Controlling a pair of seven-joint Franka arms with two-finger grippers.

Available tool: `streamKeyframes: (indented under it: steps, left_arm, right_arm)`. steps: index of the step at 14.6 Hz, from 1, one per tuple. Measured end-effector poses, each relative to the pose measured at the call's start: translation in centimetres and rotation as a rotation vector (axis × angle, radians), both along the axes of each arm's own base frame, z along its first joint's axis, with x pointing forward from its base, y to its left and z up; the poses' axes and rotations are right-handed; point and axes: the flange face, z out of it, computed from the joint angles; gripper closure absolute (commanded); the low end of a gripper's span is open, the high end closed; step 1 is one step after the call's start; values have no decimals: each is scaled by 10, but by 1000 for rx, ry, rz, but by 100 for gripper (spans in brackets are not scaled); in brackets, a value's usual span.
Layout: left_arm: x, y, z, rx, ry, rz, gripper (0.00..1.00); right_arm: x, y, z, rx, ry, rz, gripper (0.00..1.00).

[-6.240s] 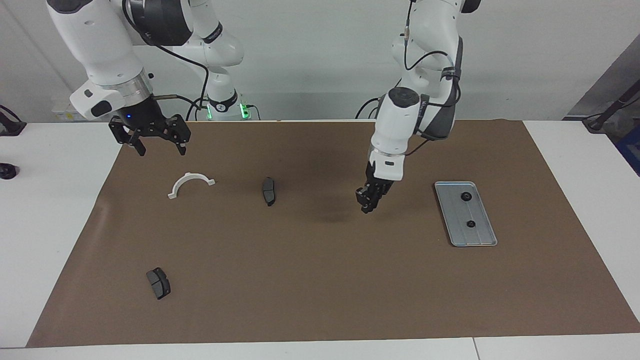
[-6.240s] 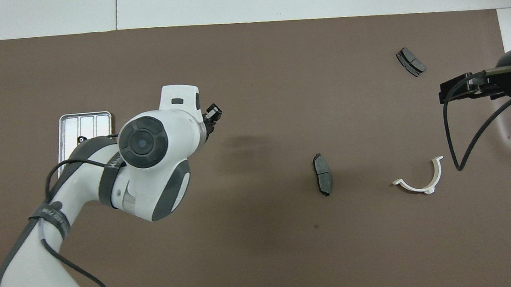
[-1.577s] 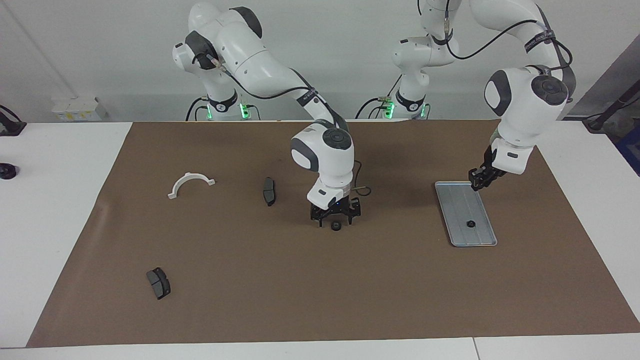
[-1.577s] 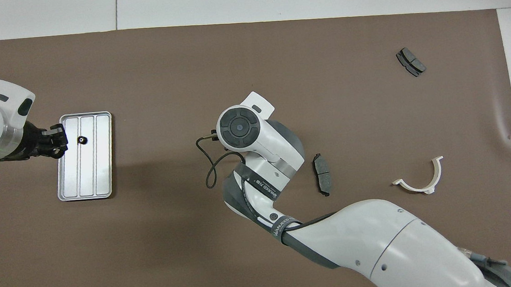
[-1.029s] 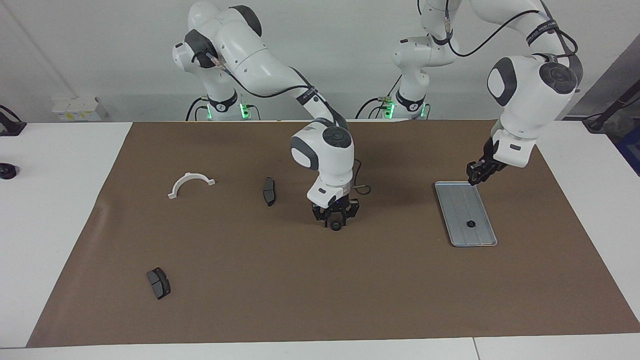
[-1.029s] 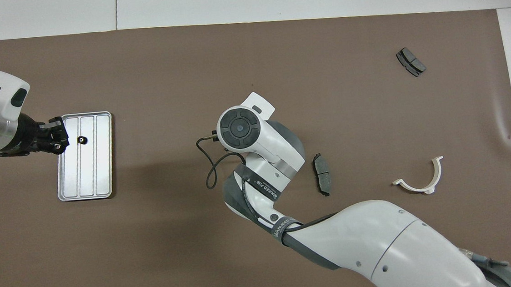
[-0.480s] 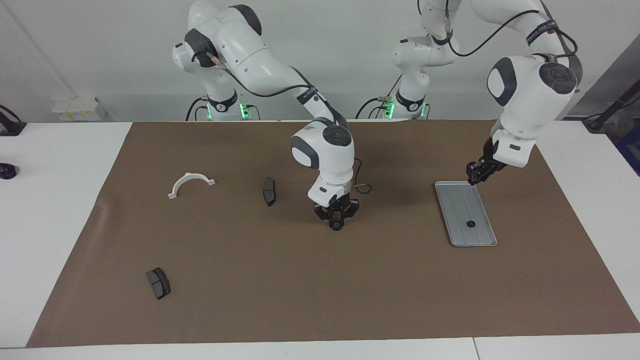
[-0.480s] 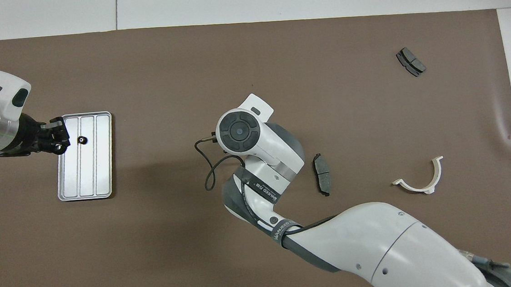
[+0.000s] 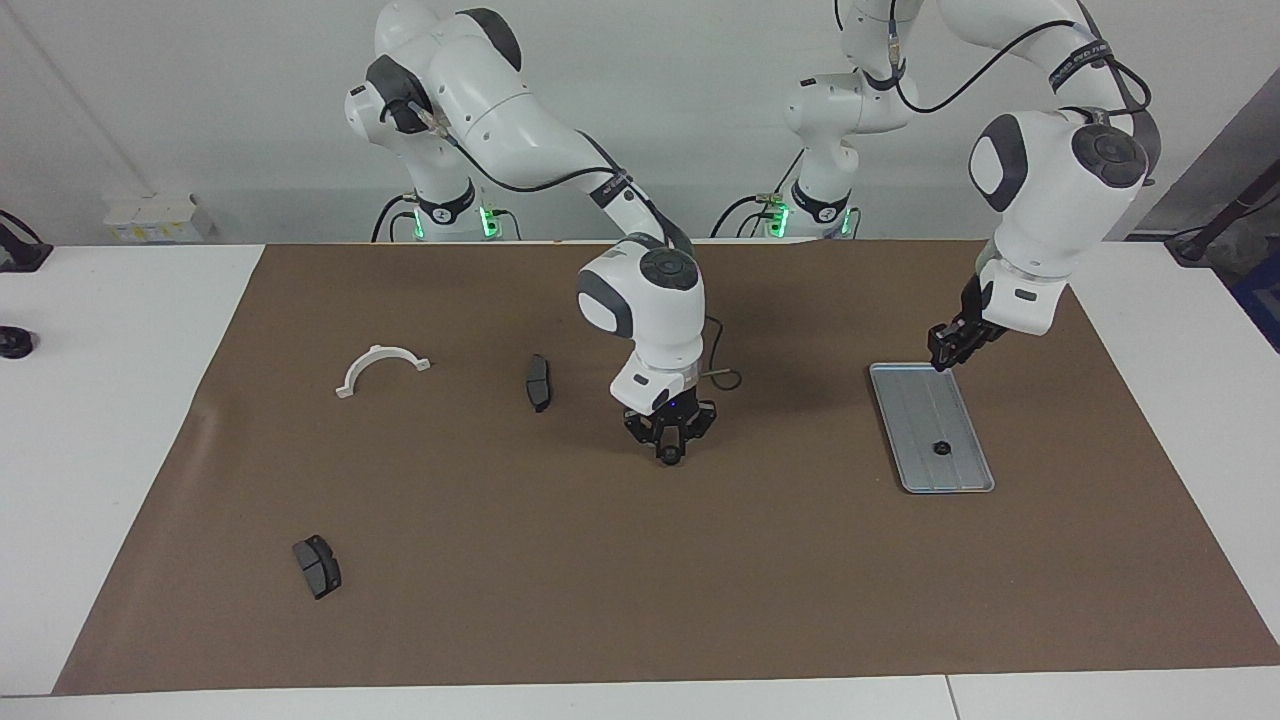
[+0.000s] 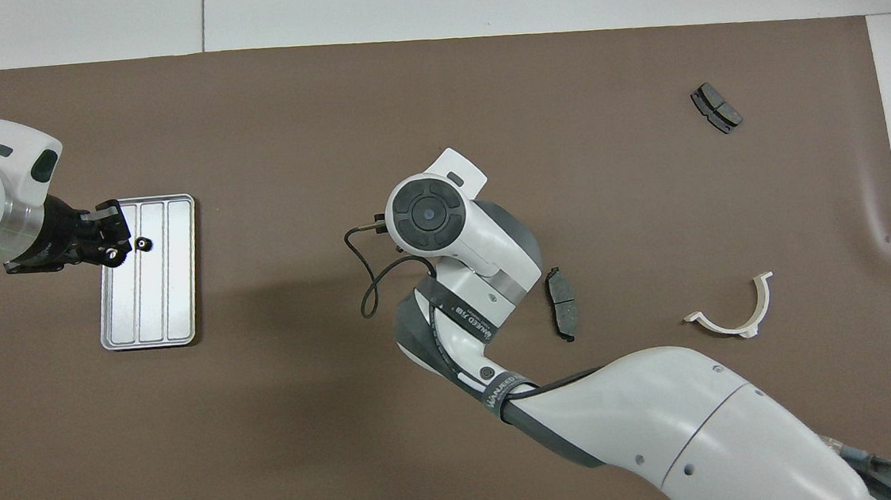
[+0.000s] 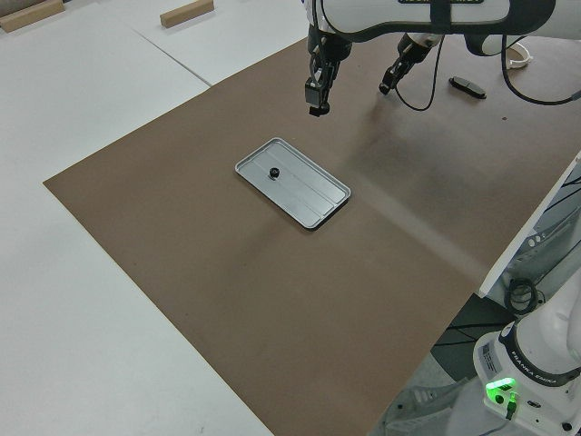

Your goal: Place bearing gear from tray to pile

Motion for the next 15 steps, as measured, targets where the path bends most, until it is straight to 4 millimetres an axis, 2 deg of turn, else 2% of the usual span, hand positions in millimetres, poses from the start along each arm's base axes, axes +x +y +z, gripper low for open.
streamKeyframes:
  steps: [2,3,6,8,10,12,14,15]
  left_arm:
    - [-2,-32,0,-15,-17,45,100]
    - [-4,-58,-3,-38,-40,75,100]
    - [-29,-167,-27,-110,-135,183,100]
    - [-51,-224,-37,-173,-187,254,100]
    - [-67,-259,-45,-243,-227,342,100]
    - [-75,-277,-64,-300,-249,416,100]
    - [-74,-293,-97,-340,-248,466,100]
    - [-72,-302,-116,-359,-246,488,96]
  right_arm:
    - [29,-47,14,-36,10,-5,100]
    - [46,-79,23,-55,16,4,100]
    - [82,-183,42,-104,57,27,100]
    - [94,-246,39,-125,93,4,100]
    - [99,-300,27,-133,127,-28,100]
    - [98,-338,16,-136,154,-55,100]
    - [95,-374,9,-140,178,-66,100]
    - [92,-393,6,-142,189,-71,100]
